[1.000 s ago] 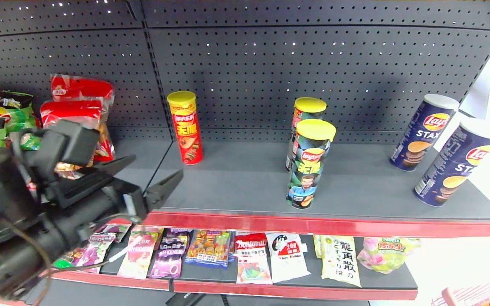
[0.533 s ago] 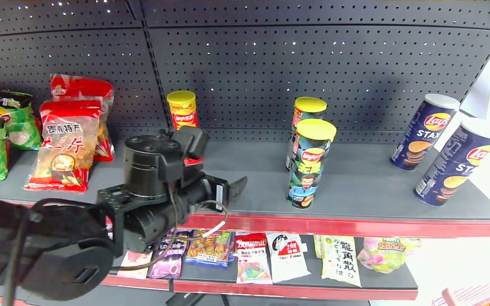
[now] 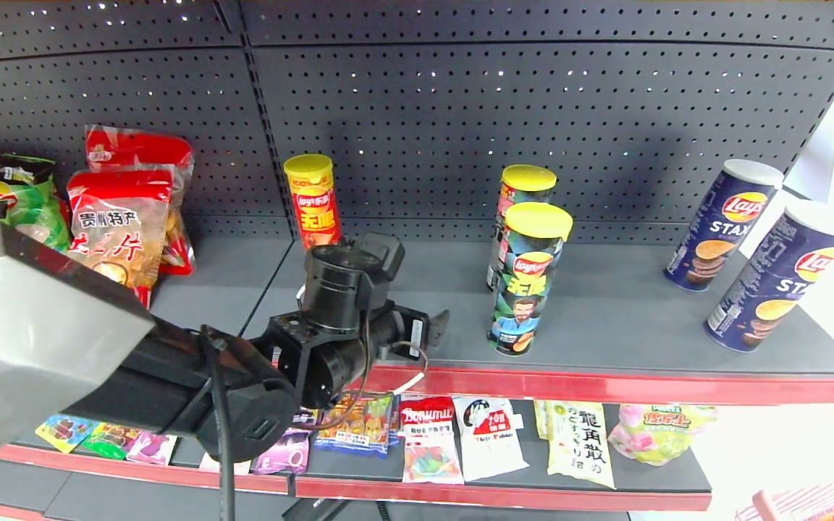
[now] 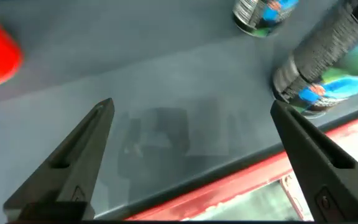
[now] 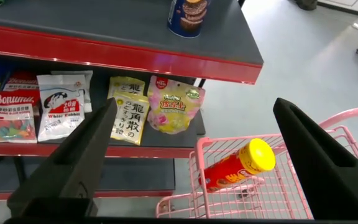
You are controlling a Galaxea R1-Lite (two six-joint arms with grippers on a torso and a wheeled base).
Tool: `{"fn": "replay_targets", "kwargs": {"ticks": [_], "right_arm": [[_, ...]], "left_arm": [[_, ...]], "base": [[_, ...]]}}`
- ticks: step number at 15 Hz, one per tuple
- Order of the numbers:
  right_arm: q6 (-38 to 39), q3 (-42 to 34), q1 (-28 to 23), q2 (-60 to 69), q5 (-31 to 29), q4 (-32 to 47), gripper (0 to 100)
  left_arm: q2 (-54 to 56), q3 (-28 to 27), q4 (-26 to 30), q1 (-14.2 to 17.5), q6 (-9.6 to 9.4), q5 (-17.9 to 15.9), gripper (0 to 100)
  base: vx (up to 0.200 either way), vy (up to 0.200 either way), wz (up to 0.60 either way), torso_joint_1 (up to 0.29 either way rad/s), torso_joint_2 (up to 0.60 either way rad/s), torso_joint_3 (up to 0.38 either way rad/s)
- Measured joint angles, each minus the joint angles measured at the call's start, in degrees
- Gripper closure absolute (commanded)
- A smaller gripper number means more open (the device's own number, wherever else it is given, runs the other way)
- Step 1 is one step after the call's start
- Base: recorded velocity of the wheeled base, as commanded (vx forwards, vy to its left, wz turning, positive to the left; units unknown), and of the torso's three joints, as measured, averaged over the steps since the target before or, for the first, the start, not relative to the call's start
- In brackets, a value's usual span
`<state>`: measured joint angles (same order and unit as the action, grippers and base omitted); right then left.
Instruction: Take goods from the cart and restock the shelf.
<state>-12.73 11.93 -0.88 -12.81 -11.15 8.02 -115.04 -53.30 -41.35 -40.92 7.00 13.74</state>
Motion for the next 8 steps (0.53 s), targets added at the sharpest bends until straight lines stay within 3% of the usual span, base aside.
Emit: {"fn": "replay_targets", "kwargs": {"ticks": [8], "right_arm": [[0.0, -0.2, 0.0, 0.2, -0.1, 0.1, 0]], "left_arm": [[-7.0, -7.1, -0.1, -1.1, -0.07, 0.0, 0]], "base": [[0.0, 0.0, 0.0, 0.0, 0.0, 0.0]]}}
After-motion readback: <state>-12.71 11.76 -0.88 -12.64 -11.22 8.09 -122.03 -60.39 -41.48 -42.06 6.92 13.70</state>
